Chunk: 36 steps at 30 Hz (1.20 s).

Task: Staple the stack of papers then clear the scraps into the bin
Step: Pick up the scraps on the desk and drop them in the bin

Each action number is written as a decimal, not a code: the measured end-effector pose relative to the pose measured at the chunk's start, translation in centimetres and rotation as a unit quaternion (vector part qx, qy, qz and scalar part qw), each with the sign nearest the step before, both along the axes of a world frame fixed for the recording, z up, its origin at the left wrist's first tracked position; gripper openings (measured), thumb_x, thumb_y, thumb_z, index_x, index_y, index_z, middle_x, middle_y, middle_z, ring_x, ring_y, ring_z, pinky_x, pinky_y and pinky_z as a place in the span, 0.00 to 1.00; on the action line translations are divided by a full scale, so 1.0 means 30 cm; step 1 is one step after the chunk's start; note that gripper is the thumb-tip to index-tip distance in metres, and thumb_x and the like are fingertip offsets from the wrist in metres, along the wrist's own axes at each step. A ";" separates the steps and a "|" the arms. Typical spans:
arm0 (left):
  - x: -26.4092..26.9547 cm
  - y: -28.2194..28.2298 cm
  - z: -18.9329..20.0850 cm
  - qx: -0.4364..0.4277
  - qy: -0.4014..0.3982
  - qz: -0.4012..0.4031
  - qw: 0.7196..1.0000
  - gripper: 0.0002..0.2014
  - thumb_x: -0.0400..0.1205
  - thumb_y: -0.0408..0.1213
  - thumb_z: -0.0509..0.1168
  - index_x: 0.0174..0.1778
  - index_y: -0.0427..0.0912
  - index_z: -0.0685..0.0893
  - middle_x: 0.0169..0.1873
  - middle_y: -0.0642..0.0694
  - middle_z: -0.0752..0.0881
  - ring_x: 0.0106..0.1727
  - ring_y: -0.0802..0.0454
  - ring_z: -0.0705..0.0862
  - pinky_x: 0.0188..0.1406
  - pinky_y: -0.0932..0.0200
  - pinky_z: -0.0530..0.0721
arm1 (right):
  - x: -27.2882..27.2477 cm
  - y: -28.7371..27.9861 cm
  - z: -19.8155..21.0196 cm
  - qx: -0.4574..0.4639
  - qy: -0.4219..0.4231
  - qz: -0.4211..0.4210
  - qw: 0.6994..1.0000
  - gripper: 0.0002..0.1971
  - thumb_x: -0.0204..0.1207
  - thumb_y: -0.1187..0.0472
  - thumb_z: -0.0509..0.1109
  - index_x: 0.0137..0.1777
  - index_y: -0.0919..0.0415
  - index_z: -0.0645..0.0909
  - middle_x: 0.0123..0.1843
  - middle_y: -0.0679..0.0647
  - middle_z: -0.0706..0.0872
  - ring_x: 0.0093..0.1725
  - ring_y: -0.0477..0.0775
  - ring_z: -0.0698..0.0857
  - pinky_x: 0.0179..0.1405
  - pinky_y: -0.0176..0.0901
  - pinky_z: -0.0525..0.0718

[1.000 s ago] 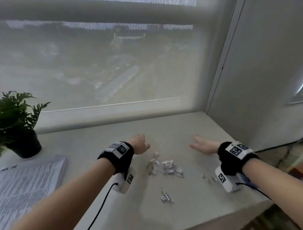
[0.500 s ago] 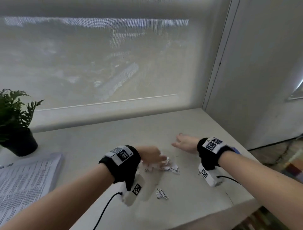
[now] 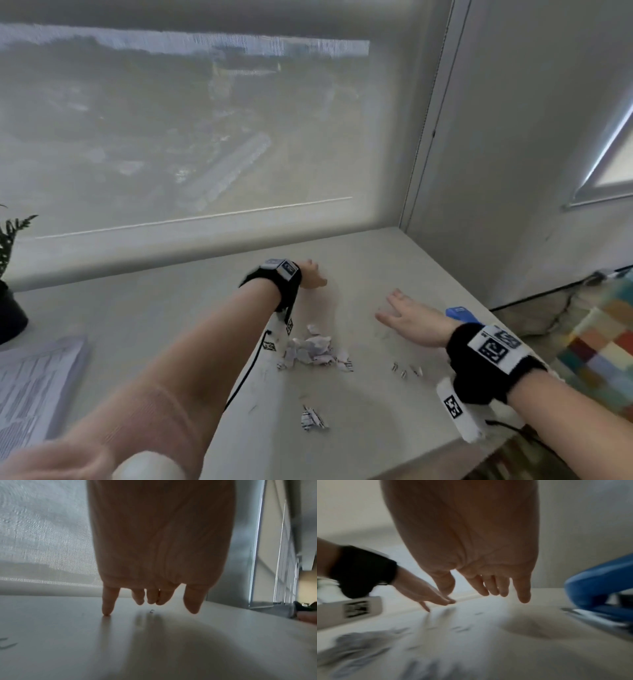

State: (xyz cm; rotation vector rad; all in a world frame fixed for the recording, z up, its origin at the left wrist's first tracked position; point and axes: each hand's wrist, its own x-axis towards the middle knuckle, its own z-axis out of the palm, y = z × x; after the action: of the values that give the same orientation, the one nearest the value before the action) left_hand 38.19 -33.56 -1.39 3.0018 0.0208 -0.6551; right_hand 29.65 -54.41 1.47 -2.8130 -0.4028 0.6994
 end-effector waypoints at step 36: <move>-0.677 0.250 0.096 -0.101 -0.015 0.033 0.994 0.29 0.89 0.44 0.49 0.84 0.39 0.50 0.85 0.41 0.49 0.86 0.49 0.50 0.82 0.60 0.48 | -0.386 0.169 -0.142 0.056 -0.032 -0.062 0.996 0.39 0.82 0.42 0.49 0.83 0.70 0.44 0.86 0.65 0.45 0.86 0.59 0.44 0.86 0.51 0.45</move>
State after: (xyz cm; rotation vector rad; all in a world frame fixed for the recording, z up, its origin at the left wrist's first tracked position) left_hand 17.88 -26.05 1.49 2.8028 0.0498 -0.5670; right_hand 18.07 -49.34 -2.79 -2.7318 -0.2679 0.5440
